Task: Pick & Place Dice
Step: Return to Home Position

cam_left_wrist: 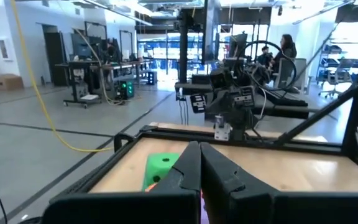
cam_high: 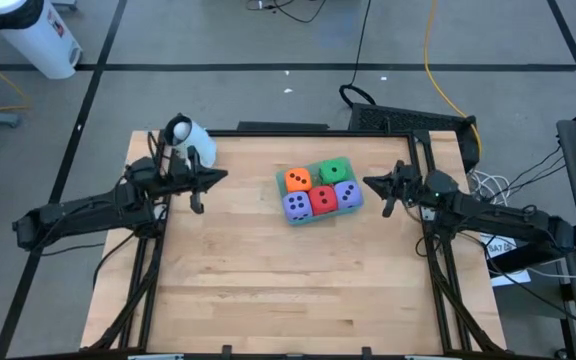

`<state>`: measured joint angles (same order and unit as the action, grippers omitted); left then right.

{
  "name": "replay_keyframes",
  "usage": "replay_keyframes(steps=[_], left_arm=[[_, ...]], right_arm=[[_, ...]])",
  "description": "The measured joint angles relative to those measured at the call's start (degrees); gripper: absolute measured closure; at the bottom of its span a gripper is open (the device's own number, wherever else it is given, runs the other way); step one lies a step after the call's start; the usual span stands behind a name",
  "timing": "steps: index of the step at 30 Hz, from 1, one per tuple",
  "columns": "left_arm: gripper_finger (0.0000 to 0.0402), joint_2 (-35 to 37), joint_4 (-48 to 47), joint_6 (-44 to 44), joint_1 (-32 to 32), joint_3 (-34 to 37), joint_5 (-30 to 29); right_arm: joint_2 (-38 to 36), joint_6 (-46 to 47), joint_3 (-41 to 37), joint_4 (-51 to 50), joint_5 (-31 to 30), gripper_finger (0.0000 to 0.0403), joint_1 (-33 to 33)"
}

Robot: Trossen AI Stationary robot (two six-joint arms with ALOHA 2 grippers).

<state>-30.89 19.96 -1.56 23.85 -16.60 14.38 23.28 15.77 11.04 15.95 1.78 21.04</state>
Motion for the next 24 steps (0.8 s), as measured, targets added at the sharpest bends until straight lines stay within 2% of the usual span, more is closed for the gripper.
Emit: replay_keyframes(steps=[5, 8, 12, 15, 24], left_arm=[[0.0402, 0.7, 5.5, 0.2, -0.6, 5.6, 1.0], [0.0402, 2.8, 5.8, -1.5, -1.0, 8.9, 1.0], [0.0402, 5.8, 5.1, -1.3, -3.8, 12.5, 0.7], [0.0402, 9.3, 5.0, 1.1, -6.7, 14.5, 0.2], [0.0402, 22.0, -11.1, 3.3, -9.1, 15.0, -7.0]], right_arm=[[-0.7, 1.0, -1.2, 0.6, -0.2, 0.0403, -2.7], [-1.0, 2.6, -2.7, 3.3, -0.5, 0.0403, -5.1], [-1.1, 2.6, -5.1, 7.1, -4.3, 0.0403, -8.6], [-2.0, 2.2, -5.4, 6.2, -6.2, 0.0403, -9.8], [-8.4, 2.1, -5.8, -1.4, -8.9, 0.0403, -10.0]])
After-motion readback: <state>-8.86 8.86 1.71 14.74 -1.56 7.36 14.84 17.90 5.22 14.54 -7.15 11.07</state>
